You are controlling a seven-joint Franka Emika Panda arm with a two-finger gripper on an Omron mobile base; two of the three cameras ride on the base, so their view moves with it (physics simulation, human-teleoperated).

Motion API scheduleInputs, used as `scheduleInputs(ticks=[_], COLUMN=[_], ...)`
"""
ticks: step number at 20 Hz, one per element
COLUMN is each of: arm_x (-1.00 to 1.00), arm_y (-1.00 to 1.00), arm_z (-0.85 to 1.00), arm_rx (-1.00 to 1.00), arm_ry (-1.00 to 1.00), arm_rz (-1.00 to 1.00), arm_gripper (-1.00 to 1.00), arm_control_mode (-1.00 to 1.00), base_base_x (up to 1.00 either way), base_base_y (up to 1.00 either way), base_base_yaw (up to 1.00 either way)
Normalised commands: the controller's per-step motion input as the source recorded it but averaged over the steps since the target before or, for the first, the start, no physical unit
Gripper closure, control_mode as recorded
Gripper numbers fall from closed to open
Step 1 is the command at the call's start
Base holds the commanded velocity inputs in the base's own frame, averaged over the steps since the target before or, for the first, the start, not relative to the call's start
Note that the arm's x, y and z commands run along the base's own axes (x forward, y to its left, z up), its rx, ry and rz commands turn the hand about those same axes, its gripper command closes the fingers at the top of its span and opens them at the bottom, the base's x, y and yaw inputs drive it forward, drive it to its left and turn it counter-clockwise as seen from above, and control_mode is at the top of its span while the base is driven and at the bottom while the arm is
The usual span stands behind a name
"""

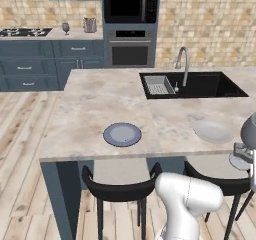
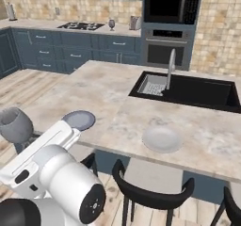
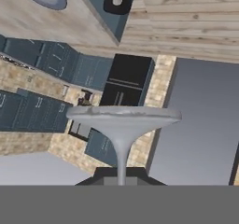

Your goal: Retrieve the wine glasses from the counter and place one next to each plate.

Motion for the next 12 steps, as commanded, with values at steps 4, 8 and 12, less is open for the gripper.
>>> scheduleInputs(ticks=[4, 8, 12], arm_x=[0.0, 0.22, 0.96], arm_y=[0.0, -0.15, -0.56], arm_z=[0.0, 0.0, 0.0], arm_rx=[0.0, 0.01, 0.02], arm_ry=[0.0, 0.06, 0.21], arm_rz=[0.0, 0.07, 0.29], arm_gripper=[1.0, 1.0, 1.0], arm_control_mode=[1.0, -1.0, -1.0], base_base_x=[0.49, 0.47, 0.0], base_base_y=[-0.27, -0.32, 0.0], base_base_yaw=[0.17, 0.17, 0.0])
